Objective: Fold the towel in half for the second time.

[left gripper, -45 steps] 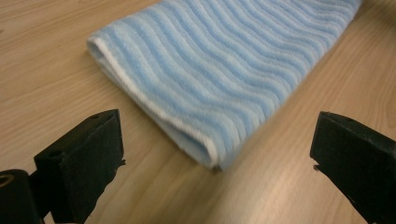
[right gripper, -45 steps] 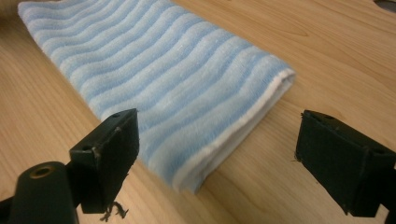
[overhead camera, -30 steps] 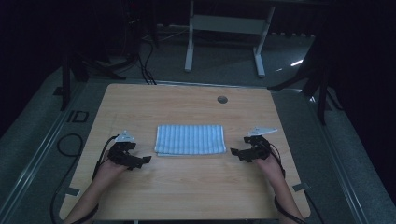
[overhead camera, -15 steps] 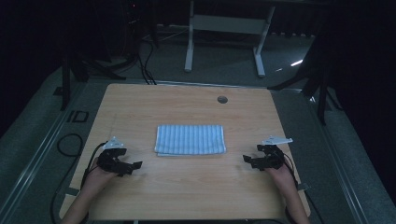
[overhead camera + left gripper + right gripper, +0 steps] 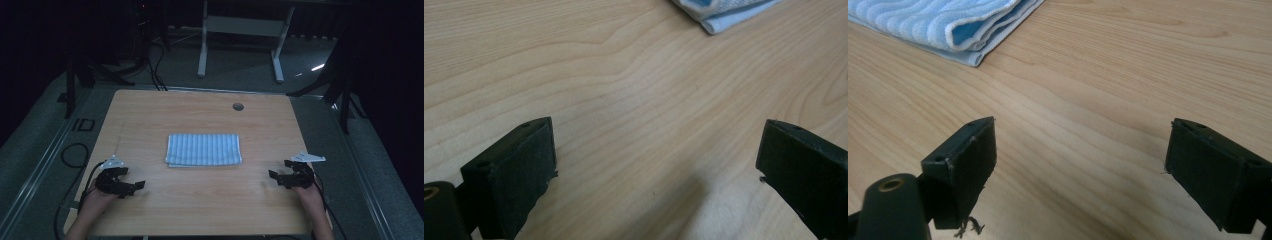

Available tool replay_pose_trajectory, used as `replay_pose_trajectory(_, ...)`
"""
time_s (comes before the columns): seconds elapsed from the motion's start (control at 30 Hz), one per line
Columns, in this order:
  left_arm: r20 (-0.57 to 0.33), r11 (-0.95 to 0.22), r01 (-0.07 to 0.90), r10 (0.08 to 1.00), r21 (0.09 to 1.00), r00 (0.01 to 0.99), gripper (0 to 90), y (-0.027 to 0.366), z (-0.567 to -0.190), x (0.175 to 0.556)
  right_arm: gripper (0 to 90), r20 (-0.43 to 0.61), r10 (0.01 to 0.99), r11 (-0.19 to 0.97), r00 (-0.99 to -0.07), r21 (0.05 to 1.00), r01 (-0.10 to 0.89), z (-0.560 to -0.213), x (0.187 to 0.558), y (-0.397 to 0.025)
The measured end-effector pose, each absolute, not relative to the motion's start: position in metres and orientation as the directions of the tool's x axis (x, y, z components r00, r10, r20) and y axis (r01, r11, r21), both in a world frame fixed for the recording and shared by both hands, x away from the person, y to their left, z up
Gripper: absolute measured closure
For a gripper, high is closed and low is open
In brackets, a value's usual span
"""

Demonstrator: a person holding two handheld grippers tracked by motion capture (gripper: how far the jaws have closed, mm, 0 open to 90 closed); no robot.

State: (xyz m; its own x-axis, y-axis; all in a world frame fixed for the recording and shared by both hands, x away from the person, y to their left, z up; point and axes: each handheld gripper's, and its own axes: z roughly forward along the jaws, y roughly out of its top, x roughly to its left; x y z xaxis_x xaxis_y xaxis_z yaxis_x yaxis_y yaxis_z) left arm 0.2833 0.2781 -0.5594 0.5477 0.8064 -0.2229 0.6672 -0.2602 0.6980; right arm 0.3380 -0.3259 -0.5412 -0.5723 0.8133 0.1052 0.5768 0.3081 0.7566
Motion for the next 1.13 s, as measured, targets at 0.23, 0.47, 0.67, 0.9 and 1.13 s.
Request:
replay_pose_trajectory(0.23, -0.214, -0.26, 0.654, 0.805, 0.711, 0.553, 2.6, 0.279, -0.558, 0.275, 12.8, 0.104, 0.831, 0.282, -0.546, 0.768, 0.575, -0.541, 0.321, -0.339)
replay_pose_trajectory(0.47, -0.204, -0.266, 0.646, 0.804, 0.716, 0.558, 2.6, 0.275, -0.558, 0.269, 13.1, 0.117, 0.846, 0.246, -0.52, 0.78, 0.575, -0.541, 0.314, -0.349)
replay_pose_trajectory(0.67, -0.188, -0.276, 0.641, 0.809, 0.716, 0.557, 2.6, 0.273, -0.561, 0.267, 13.3, 0.106, 0.848, 0.255, -0.52, 0.778, 0.574, -0.543, 0.314, -0.349)
replay_pose_trajectory(0.9, -0.179, -0.284, 0.633, 0.805, 0.72, 0.565, 2.6, 0.272, -0.562, 0.267, 13.4, 0.1, 0.851, 0.258, -0.516, 0.776, 0.576, -0.544, 0.314, -0.35)
replay_pose_trajectory(1.13, -0.196, -0.253, 0.63, 0.809, 0.734, 0.554, 2.6, 0.275, -0.559, 0.265, 13.6, 0.102, 0.853, 0.254, -0.512, 0.776, 0.577, -0.545, 0.314, -0.351)
